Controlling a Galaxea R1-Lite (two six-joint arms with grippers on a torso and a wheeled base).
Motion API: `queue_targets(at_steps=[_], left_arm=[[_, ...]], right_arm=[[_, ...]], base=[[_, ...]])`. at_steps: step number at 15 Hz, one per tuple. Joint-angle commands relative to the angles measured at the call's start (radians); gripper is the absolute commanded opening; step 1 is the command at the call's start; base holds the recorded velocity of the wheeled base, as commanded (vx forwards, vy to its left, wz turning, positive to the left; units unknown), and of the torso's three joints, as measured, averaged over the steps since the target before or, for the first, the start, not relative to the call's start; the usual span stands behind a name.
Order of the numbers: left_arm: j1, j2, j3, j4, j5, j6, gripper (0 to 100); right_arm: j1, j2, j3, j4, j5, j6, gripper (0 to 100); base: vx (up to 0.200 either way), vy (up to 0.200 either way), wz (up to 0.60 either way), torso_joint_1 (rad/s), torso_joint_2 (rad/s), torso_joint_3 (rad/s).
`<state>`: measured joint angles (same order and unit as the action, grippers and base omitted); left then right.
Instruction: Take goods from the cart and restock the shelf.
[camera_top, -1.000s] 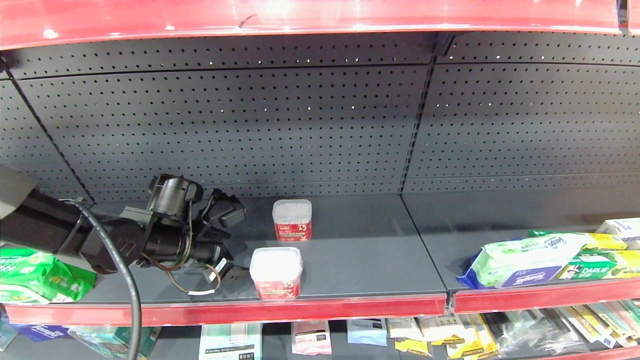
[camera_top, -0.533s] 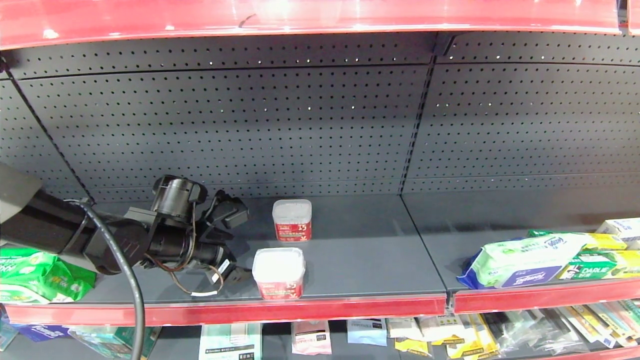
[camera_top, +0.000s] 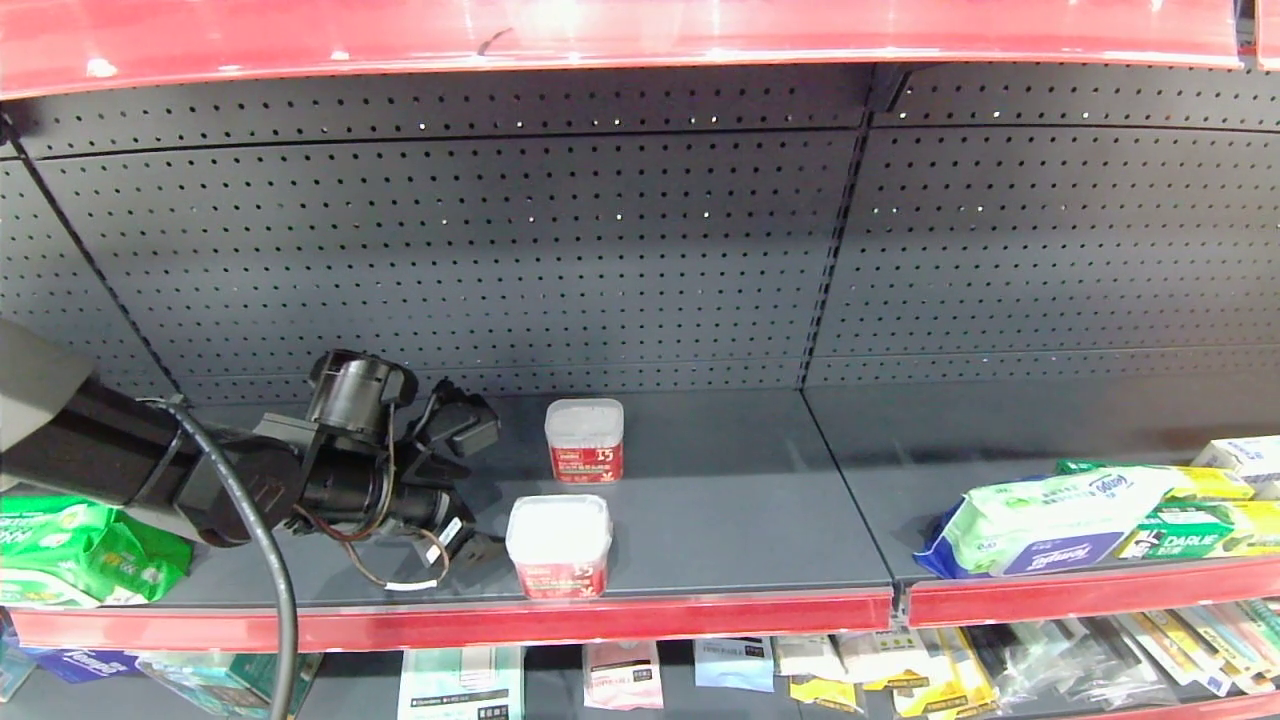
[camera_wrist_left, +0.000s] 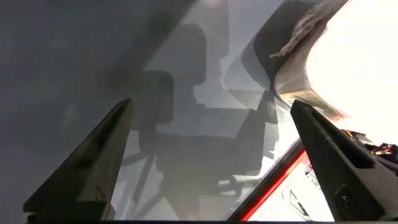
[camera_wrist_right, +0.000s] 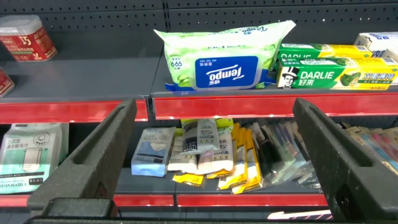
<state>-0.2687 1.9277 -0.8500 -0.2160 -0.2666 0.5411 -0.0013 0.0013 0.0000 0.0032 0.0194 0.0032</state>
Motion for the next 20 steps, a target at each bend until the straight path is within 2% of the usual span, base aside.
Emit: queue_targets(at_steps=[1,20], left_arm=[[-0.004,0.002,-0.001,0.000,0.000,-0.001,100],[-0.015,0.014,-0.018,0.000,0.001,-0.001,100]], right_arm=[[0.000,0.000,0.000,0.000,0.001,0.000,100],[0.000,0.000,0.000,0.000,0.001,0.000,100]], base=[[0.000,0.000,0.00,0.000,0.00,0.000],[0.000,0.000,0.00,0.000,0.00,0.000]])
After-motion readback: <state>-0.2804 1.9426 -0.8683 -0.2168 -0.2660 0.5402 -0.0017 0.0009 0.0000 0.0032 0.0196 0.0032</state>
